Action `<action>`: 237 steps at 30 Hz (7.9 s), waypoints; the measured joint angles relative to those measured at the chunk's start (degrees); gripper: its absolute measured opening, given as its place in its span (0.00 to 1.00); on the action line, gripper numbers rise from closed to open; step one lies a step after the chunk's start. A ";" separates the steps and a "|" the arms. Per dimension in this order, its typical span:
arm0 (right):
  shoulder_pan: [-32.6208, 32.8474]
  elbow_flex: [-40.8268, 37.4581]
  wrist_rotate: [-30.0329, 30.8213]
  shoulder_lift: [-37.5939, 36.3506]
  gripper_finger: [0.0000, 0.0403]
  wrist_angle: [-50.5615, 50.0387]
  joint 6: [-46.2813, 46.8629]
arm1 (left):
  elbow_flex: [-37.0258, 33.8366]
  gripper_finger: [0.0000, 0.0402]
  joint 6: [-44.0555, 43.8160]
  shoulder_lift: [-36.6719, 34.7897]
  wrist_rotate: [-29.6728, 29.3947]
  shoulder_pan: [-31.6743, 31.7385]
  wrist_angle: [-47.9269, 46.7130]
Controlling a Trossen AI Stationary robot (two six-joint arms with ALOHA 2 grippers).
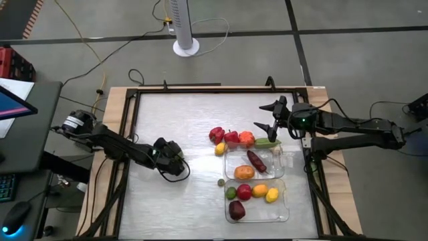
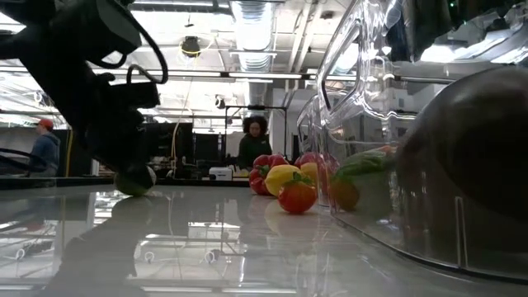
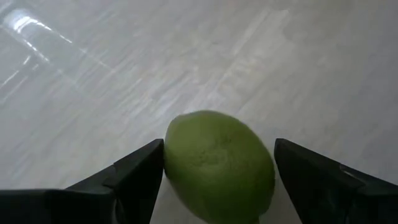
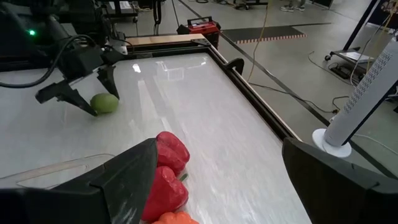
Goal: Sort produce into baskets
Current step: Put the lime into the bottom transparent bin, then put the strawberry into the bottom transparent bin, then put the left bell pepper into the top transparent bin
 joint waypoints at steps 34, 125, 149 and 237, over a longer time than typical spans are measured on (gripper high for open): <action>-0.50 0.00 0.02 0.00 0.92 0.31 -0.14 | 39.11 0.53 38.91 19.52 19.85 -2.95 14.47; -0.87 0.00 0.06 0.00 0.92 -0.29 -0.01 | 19.48 0.22 32.28 9.65 14.94 -5.18 28.12; -0.74 0.02 -0.04 -0.96 0.92 -6.43 0.01 | 39.67 0.61 45.76 21.97 20.18 -4.09 18.23; -5.77 20.72 -0.39 24.28 0.92 -15.58 -0.97 | 16.93 0.70 50.73 8.09 28.74 14.38 44.13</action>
